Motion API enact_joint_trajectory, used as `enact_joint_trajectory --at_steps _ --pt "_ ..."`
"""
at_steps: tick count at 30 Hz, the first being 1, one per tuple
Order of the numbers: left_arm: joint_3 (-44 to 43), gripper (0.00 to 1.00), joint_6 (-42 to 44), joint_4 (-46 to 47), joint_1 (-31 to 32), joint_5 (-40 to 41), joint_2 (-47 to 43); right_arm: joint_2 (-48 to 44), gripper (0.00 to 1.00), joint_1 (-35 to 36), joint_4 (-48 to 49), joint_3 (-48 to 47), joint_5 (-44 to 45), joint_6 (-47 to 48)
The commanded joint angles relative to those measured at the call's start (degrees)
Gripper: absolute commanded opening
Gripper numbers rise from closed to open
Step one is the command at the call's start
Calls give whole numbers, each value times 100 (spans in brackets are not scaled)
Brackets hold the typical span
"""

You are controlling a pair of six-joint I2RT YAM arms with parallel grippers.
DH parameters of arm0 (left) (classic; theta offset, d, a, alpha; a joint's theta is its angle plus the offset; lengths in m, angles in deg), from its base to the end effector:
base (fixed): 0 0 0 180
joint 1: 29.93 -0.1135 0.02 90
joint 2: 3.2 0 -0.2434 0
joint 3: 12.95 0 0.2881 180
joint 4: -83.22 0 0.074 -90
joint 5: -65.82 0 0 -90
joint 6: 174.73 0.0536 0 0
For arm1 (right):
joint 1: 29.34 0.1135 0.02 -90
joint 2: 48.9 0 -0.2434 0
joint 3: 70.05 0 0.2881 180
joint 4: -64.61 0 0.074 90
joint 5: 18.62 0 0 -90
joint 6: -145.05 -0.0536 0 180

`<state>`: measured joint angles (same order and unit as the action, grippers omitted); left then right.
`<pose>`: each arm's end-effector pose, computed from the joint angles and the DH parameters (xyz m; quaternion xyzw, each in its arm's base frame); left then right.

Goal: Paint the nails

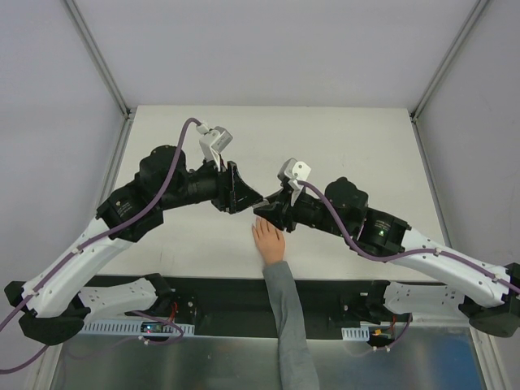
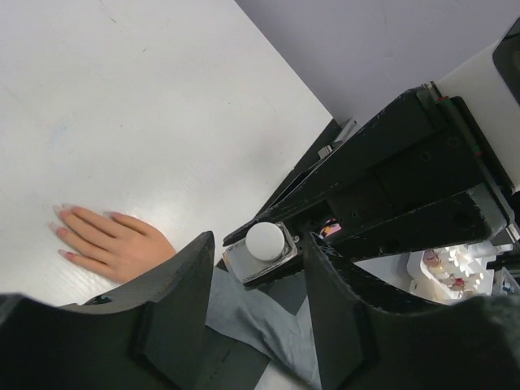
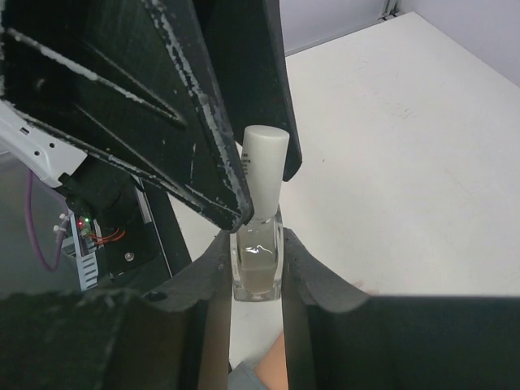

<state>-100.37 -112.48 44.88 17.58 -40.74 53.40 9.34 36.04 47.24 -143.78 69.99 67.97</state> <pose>0.1628 -0.2004 0.4479 0.2212 0.7168 -0.4841 0.4505 0.1226 0.2706 0.3932 -0.4602 0.5519 0.3152 0.6199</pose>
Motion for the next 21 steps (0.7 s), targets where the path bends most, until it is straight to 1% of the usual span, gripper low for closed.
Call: enact_joint_trajectory --at_steps 1,2,8,12,21 --pt "-221 43 50 -39 -66 -269 0 -128 1 -43 174 -262 -221 78" --pt "-239 41 33 -39 -75 -356 44 -128 1 -43 174 -254 -222 78" --pt "-318 37 32 -39 -84 -384 62 -85 0 -43 183 -253 -292 78" --pt "-344 31 33 -39 -136 -401 18 -93 0 -43 192 -245 -292 78" --pt "-344 26 6 -39 -172 -550 27 -102 0 -61 174 -227 -274 52"
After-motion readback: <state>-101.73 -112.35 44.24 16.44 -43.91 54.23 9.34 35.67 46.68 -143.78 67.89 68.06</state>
